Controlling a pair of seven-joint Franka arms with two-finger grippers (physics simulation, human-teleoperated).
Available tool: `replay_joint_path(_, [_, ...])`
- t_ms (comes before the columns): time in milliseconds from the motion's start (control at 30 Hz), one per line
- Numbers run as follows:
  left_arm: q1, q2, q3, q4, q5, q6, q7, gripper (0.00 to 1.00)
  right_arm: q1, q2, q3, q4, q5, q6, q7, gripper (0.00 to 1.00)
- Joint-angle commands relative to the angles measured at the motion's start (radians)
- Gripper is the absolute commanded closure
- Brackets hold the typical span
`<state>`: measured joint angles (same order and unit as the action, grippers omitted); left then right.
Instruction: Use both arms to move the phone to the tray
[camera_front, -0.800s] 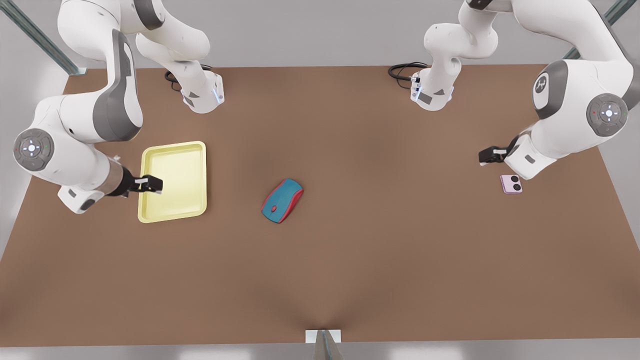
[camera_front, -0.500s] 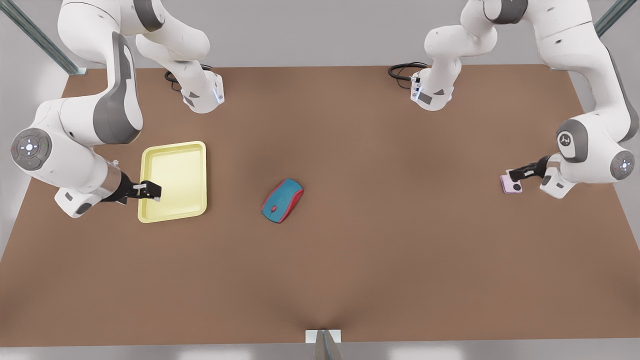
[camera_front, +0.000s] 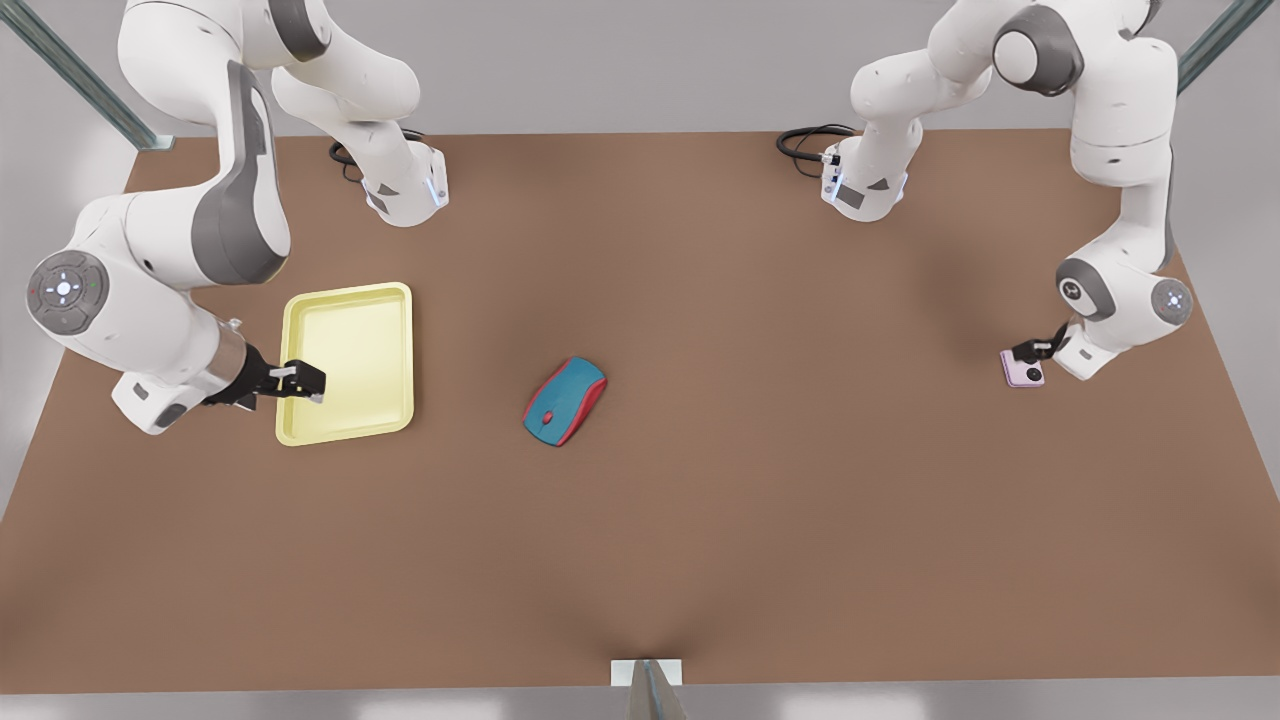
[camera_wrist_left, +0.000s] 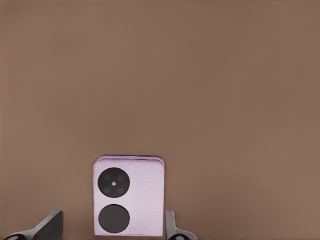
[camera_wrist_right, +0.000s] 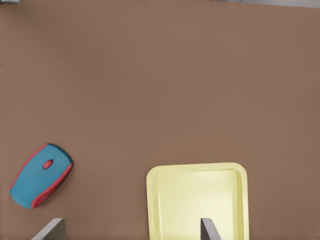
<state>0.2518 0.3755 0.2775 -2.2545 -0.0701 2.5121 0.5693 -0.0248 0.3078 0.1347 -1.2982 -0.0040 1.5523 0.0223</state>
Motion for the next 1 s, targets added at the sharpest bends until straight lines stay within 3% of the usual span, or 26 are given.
replay_joint_path(0, [0.004, 0.01, 0.0, 0.0, -0.008, 0.131, 0.394, 0.0, -0.004, -0.003, 0.0, 0.0, 0.002, -0.001, -0.009, 0.0])
replay_joint_path(333, [-0.006, 0.023, -0.014, -0.027, -0.03, 0.088, -0.025, 0.0, -0.01, 0.001, 0.0, 0.0, 0.002, 0.008, -0.012, 0.0])
replay_joint_path(800, [-0.008, 0.079, -0.029, -0.014, -0.06, 0.105, -0.094, 0.0, -0.012, 0.004, -0.001, 0.0, 0.002, 0.008, -0.013, 0.0])
replay_joint_path(833, [-0.008, 0.079, -0.029, -0.014, -0.06, 0.105, -0.094, 0.13, -0.012, 0.004, -0.003, 0.0, 0.002, 0.008, -0.013, 0.0])
replay_joint_path(900, [-0.008, 0.079, -0.029, -0.014, -0.06, 0.105, -0.094, 0.21, -0.015, 0.004, -0.003, -0.001, 0.002, 0.008, -0.016, 0.0])
replay_joint_path(967, [-0.008, 0.079, -0.029, -0.014, -0.06, 0.105, -0.094, 0.21, -0.018, 0.004, -0.003, 0.0, 0.002, 0.008, -0.027, 0.0])
